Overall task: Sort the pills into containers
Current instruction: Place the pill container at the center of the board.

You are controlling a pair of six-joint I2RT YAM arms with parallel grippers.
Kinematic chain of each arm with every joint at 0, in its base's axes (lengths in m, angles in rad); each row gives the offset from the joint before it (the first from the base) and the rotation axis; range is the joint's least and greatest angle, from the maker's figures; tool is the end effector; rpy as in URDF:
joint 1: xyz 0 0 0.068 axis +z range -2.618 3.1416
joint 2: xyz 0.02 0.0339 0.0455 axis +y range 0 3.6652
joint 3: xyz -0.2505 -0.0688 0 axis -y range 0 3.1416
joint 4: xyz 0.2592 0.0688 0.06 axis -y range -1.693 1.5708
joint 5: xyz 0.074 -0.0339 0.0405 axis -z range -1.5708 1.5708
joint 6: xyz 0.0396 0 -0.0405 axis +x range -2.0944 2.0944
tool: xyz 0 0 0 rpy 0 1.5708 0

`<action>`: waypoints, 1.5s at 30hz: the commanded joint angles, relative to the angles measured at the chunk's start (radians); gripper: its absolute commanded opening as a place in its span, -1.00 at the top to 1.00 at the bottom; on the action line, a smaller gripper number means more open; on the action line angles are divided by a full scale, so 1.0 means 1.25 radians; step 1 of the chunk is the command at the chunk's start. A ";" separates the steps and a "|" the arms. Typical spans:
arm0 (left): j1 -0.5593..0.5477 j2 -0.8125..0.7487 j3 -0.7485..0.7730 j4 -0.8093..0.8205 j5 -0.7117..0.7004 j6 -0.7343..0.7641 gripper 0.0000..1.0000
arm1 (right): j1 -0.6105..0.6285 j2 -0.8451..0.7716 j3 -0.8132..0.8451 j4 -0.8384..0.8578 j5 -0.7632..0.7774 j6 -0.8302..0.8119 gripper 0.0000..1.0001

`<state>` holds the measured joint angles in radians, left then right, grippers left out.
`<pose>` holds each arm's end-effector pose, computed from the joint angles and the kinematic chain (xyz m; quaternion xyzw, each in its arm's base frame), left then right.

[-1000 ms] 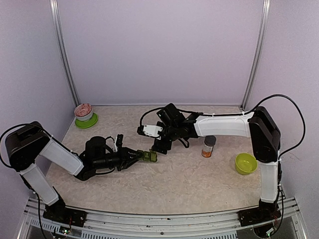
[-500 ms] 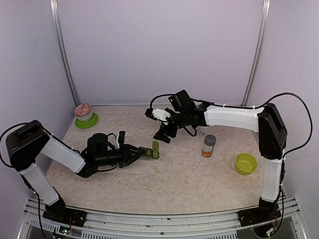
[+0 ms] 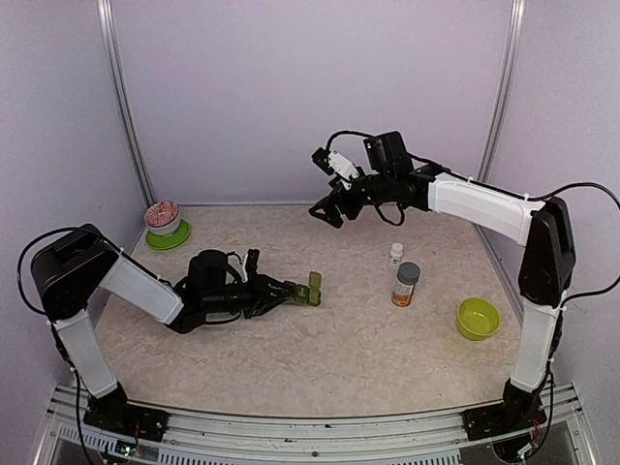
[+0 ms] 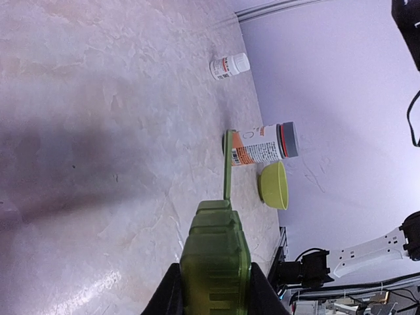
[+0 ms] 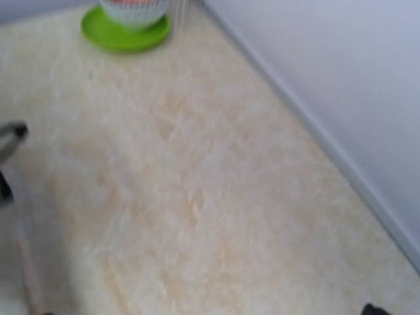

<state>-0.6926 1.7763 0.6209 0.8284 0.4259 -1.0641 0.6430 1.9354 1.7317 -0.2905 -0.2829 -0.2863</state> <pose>0.2472 -0.2264 0.1104 -0.0257 0.8035 -0.5479 0.2313 0.3727 0.2930 0.3007 -0.4455 0.7275 0.2092 0.4780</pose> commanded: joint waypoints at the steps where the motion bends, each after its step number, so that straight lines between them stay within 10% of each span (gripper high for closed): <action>1: 0.008 0.047 0.051 -0.017 0.028 0.025 0.64 | -0.028 -0.057 0.047 -0.018 -0.079 0.067 -1.00; 45: 0.125 0.137 0.126 -0.139 0.052 0.098 0.09 | -0.043 -0.428 -0.518 0.181 0.065 0.248 -1.00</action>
<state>-0.5533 1.9450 0.7643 0.6777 0.4934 -0.9756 0.5934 1.4353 1.1244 -0.1017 -0.2291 -0.0002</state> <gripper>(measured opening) 0.432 0.998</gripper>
